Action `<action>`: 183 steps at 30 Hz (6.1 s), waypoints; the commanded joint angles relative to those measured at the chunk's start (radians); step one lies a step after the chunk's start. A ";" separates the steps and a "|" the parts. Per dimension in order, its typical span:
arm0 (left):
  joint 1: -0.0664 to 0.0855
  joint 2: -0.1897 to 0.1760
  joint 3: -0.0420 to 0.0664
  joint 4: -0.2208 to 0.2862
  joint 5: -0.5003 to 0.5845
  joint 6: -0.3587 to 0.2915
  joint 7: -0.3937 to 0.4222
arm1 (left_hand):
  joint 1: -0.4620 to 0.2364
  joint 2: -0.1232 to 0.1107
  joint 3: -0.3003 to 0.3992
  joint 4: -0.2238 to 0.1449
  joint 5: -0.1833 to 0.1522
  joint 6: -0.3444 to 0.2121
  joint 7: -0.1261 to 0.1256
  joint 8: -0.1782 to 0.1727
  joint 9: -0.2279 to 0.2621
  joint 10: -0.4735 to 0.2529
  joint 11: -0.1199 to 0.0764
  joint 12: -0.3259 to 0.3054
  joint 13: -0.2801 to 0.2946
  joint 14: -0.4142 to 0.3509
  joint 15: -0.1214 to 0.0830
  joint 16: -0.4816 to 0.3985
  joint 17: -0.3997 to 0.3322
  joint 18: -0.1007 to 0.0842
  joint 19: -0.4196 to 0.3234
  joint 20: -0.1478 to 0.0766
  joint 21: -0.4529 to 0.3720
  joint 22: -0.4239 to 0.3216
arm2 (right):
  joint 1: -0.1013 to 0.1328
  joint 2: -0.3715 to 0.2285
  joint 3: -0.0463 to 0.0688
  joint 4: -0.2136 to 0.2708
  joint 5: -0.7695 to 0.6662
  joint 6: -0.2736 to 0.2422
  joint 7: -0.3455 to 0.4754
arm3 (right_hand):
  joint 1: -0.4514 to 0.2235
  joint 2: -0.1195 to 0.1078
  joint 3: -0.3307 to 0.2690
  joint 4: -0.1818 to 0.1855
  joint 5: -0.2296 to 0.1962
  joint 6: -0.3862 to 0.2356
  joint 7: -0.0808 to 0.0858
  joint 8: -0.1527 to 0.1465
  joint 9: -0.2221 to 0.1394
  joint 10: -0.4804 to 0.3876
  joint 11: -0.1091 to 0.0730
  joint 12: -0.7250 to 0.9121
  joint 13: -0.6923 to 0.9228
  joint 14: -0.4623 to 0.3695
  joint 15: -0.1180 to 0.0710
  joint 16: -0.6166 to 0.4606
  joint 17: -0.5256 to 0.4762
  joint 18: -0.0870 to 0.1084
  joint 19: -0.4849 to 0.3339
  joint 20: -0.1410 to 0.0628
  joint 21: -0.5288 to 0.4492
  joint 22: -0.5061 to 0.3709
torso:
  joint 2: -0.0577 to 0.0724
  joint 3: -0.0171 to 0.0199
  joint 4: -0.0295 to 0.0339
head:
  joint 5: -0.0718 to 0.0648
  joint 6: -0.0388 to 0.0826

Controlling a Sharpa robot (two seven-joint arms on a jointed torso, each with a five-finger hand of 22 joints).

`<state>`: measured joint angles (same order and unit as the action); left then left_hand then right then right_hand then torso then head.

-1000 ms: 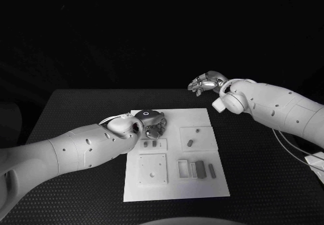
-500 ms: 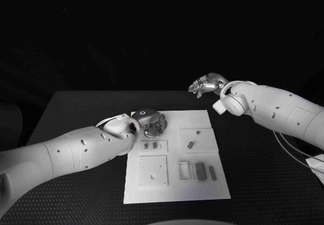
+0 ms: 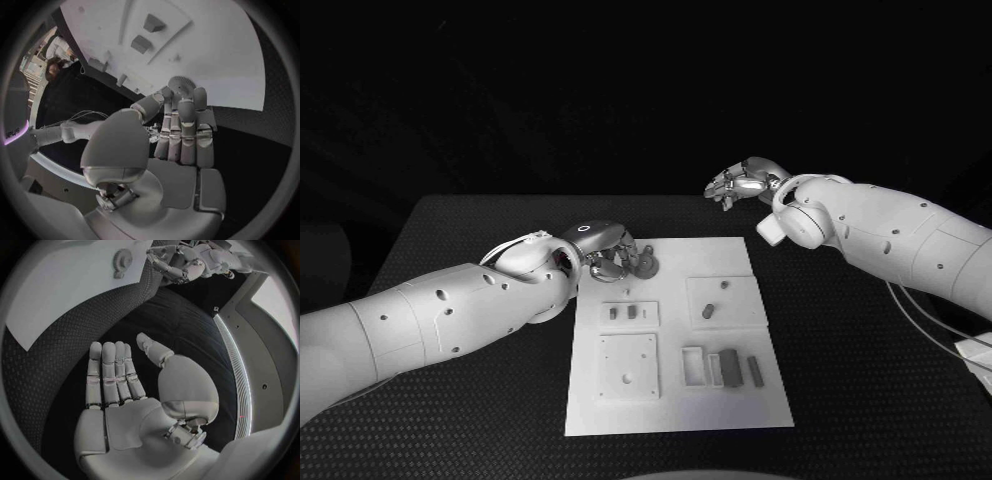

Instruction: Assemble the parts on the task board

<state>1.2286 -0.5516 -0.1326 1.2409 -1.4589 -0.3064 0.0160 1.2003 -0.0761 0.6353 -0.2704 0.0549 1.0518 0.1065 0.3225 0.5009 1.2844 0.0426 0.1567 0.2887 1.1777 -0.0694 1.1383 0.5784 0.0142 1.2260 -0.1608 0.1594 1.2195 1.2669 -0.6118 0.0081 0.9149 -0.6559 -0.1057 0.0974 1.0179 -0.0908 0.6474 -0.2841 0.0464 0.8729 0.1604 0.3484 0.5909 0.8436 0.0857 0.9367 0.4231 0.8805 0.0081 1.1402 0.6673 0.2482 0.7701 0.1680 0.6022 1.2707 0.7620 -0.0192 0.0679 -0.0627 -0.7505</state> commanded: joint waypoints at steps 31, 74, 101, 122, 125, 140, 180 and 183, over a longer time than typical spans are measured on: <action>-0.008 -0.041 -0.024 0.032 -0.009 0.086 -0.008 | -0.003 0.009 0.004 0.000 0.001 0.014 -0.002 0.009 0.002 0.016 -0.002 -0.009 0.004 0.004 -0.001 0.005 0.001 -0.006 0.003 -0.003 -0.003 0.005 | 0.000 -0.003 0.000 0.002 -0.001 0.016 0.008 | 0.011 -0.001 -0.007 -0.001 0.003 -0.002 0.001 -0.006 0.002 0.007 -0.002 -0.006 -0.004 0.006 0.000 -0.006 0.002 0.011 -0.002 0.007 -0.005 0.000 | 0.004 0.0010 -0.0034 | 0.011 -0.005; -0.008 -0.001 -0.081 -0.005 -0.035 0.132 -0.012 | -0.002 0.012 0.007 -0.001 0.002 0.013 -0.002 0.008 0.001 0.019 -0.002 -0.014 0.005 0.003 -0.001 0.005 0.001 -0.007 0.004 -0.004 -0.005 0.007 | -0.001 0.000 0.000 0.007 0.000 0.023 0.008 | 0.011 0.000 -0.008 0.000 0.003 -0.002 0.001 -0.007 0.002 0.008 -0.001 -0.006 -0.006 0.007 0.000 -0.008 0.004 0.012 -0.002 0.008 -0.007 0.000 | 0.003 0.0000 -0.0032 | 0.005 -0.012; -0.008 -0.012 -0.082 -0.008 0.010 0.094 -0.021 | -0.005 -0.033 0.000 -0.004 0.001 -0.127 0.053 -0.065 -0.034 -0.076 0.040 -0.090 -0.016 -0.048 0.039 -0.018 -0.009 -0.002 -0.035 0.027 -0.046 0.010 | -0.002 -0.006 0.000 0.008 0.000 0.015 0.005 | 0.012 -0.004 -0.010 -0.001 0.003 -0.009 0.004 -0.012 0.001 0.005 0.000 -0.009 -0.011 0.005 0.001 -0.012 0.006 0.013 -0.003 0.010 -0.010 0.001 | 0.003 0.0007 -0.0026 | 0.003 -0.011; -0.007 -0.056 -0.077 -0.026 0.050 0.044 -0.032 | 0.005 -0.054 -0.003 0.000 0.001 -0.166 0.076 -0.071 -0.040 -0.117 0.055 -0.088 -0.024 -0.055 0.054 -0.014 -0.009 0.017 -0.032 0.045 -0.059 0.014 | -0.016 -0.043 -0.001 0.065 -0.136 0.020 -0.002 | 0.028 -0.004 0.004 -0.004 0.002 -0.019 0.010 -0.023 0.000 0.055 0.014 -0.195 -0.124 0.074 -0.012 -0.032 -0.008 0.014 0.047 -0.010 0.006 0.016 | 0.003 0.0008 -0.0033 | -0.001 0.004; -0.006 -0.073 -0.064 -0.034 0.096 0.039 -0.029 | 0.008 -0.055 -0.001 0.000 0.001 -0.163 0.074 -0.068 -0.039 -0.113 0.054 -0.085 -0.023 -0.055 0.053 -0.013 -0.010 0.018 -0.031 0.045 -0.060 0.015 | -0.023 -0.066 -0.003 0.108 -0.251 0.007 -0.003 | 0.035 0.000 0.007 -0.002 0.003 -0.019 0.011 -0.027 -0.008 0.097 0.015 -0.301 -0.174 0.106 -0.012 -0.033 -0.012 0.014 0.074 -0.019 0.010 0.020 | 0.003 0.0011 -0.0031 | -0.009 0.010; 0.058 -0.185 -0.009 -0.062 1.008 0.097 0.175 | -0.059 -0.035 -0.006 0.007 0.025 -0.159 0.066 -0.039 -0.027 -0.122 0.079 -0.088 -0.016 -0.196 0.087 -0.222 -0.109 -0.014 -0.235 0.100 -0.098 -0.069 | -0.073 -0.161 -0.029 0.305 -0.845 -0.103 -0.035 | 0.085 -0.023 0.018 -0.006 0.004 -0.023 0.015 -0.037 -0.030 0.205 0.011 -0.534 -0.268 0.245 -0.022 -0.051 -0.033 0.014 0.191 -0.065 0.020 0.008 | 0.005 0.0010 -0.0029 | -0.014 0.022; 0.062 -0.217 -0.008 -0.051 1.131 0.101 0.201 | -0.120 -0.024 -0.085 -0.005 0.018 -0.192 0.073 -0.019 -0.019 -0.144 0.092 -0.087 -0.034 -0.258 0.174 -0.530 -0.158 -0.014 -0.416 0.186 -0.095 -0.269 | -0.153 -0.258 -0.065 0.478 -1.134 -0.096 -0.099 | 0.106 -0.075 0.023 0.005 0.004 0.026 -0.005 -0.020 -0.061 0.305 0.002 -0.644 -0.288 0.271 -0.030 -0.062 -0.017 0.014 0.217 -0.071 0.005 0.020 | 0.003 0.0004 -0.0020 | -0.012 0.005; 0.062 -0.217 -0.008 -0.051 1.131 0.102 0.201 | -0.121 -0.024 -0.086 -0.004 0.018 -0.193 0.074 -0.019 -0.019 -0.145 0.092 -0.087 -0.034 -0.257 0.174 -0.532 -0.157 -0.014 -0.416 0.186 -0.095 -0.271 | -0.156 -0.254 -0.066 0.475 -1.153 -0.098 -0.103 | 0.115 -0.055 0.025 -0.003 0.004 0.037 -0.009 -0.016 -0.062 0.319 -0.001 -0.647 -0.285 0.276 -0.034 -0.061 -0.014 0.014 0.221 -0.073 0.006 0.023 | 0.003 0.0010 -0.0025 | -0.011 0.005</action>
<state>1.2890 -0.7705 -0.1412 1.1879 -0.3370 -0.2141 0.2059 1.0914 -0.0995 0.5549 -0.2759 0.0781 0.8645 0.1800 0.2990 0.4812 1.1449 0.1357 0.0667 0.2558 0.9162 0.1021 0.6113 0.4204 0.0150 0.8129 0.0266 0.0649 0.9489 1.1191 -0.8673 -0.0525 1.3942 -1.7535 -0.2211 0.0078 1.1352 -0.1551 0.6710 -0.2828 0.0503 0.9021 0.1529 0.3282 0.5295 1.1560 0.0865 0.2961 0.1369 1.1566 -0.0207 1.0832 0.6515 0.2482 0.9829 0.0947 0.6138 1.2925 0.7649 -0.0186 0.0657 -0.0746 -0.7455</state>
